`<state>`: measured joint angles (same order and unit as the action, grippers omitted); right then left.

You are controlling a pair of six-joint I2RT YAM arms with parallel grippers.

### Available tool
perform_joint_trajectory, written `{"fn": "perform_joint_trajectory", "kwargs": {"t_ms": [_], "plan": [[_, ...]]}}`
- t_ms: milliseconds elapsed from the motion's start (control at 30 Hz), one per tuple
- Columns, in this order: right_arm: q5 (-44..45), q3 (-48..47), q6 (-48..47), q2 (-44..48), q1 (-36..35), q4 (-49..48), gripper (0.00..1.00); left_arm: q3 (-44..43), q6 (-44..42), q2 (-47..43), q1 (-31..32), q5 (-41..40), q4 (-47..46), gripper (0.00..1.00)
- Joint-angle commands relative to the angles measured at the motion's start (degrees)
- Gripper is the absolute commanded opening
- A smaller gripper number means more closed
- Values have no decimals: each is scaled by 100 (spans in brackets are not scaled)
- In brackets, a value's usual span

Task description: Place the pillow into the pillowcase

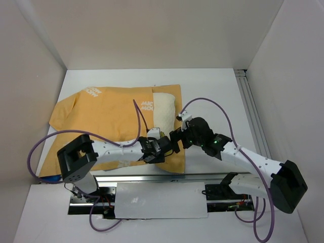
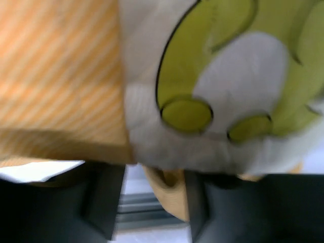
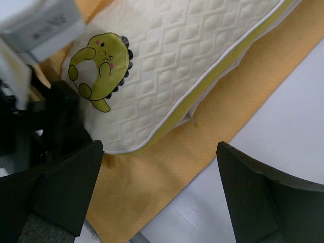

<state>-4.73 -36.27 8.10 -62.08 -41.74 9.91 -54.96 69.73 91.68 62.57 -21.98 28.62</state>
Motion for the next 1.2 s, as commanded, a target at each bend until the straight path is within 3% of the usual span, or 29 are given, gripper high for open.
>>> {"fn": "perform_joint_trajectory", "kwargs": {"t_ms": [0, 133, 167, 267, 433, 600, 733, 767, 867, 1033, 1133, 1167], "plan": [[-133, 49, 95, 231, 8, -122, 100, -261, 321, 359, -16, -281, 399, 53], [-185, 287, 306, 504, 8, -200, 100, -42, 575, 255, -131, -140, 504, 15], [-273, 348, 306, 504, 8, -296, 100, -41, 576, 158, -131, -227, 574, 0], [-756, 480, 306, 443, 8, -577, 100, 169, 568, -297, -131, -377, 636, 0], [-1722, 533, 368, -443, 8, -1411, 100, 231, 147, -879, -8, -580, 636, 0], [-1698, 324, 368, -1304, 8, -2045, 100, 39, -460, -1265, 326, -694, 574, 0], [-1916, -116, 254, -1674, -45, -2816, 69, -67, -1013, -1459, 537, -633, 311, 0], [-1917, -187, 254, -1675, -45, -2976, 42, -68, -1119, -1547, 537, -554, 311, 0], [-2075, -381, 699, -1894, -107, -3703, 0, -120, -1444, -1740, 537, -343, 21, 0], [-2550, -442, 1509, -2088, -264, -5629, 0, -445, -2120, -2197, 730, -140, -374, 0], [-2120, -172, 2054, -2342, -379, -6831, 0, -691, -2604, -2330, 783, 53, -735, 0], [-2033, -39, 2151, -2343, -379, -7680, 0, -779, -2692, -2330, 783, 53, -674, 0]]}}
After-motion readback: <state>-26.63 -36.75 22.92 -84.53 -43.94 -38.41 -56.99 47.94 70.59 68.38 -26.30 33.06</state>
